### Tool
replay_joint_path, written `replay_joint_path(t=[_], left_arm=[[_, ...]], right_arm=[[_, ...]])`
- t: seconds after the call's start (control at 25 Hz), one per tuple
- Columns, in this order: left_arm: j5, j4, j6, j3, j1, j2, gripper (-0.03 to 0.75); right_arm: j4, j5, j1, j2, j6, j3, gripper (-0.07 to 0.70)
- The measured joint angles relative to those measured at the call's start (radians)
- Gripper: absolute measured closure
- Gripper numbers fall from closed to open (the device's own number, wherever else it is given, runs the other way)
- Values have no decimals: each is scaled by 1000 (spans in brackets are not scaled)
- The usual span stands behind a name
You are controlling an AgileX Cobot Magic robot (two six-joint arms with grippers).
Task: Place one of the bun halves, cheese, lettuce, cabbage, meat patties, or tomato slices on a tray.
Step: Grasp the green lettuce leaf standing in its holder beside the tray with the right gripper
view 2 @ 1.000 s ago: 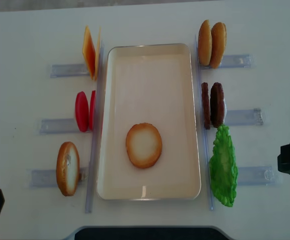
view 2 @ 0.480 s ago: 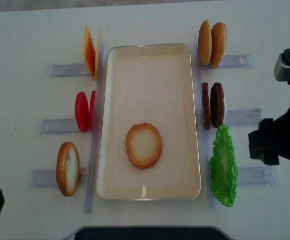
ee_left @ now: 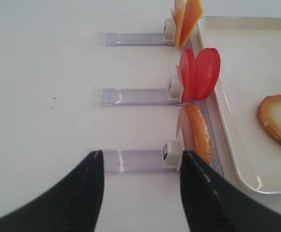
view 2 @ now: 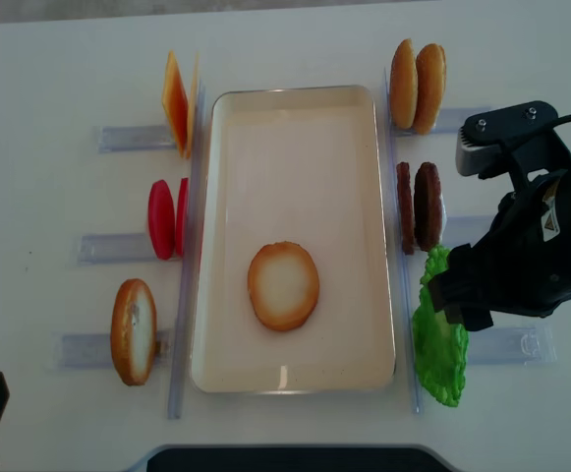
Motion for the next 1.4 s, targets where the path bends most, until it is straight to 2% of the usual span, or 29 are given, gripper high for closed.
replay_joint_path(t=[0.2, 0.8, 1.16, 1.4], left_arm=[[0, 0, 0, 0, 0, 0, 325], [0, 0, 0, 0, 0, 0, 325], [0, 0, 0, 0, 0, 0, 325], [0, 0, 0, 0, 0, 0, 325]], right_arm=[[-5, -30, 7, 16, -3, -15, 118], [-9, -39, 7, 121, -26, -50, 122], [-10, -37, 7, 122, -39, -50, 307], [-9, -25, 7, 122, -53, -50, 384]])
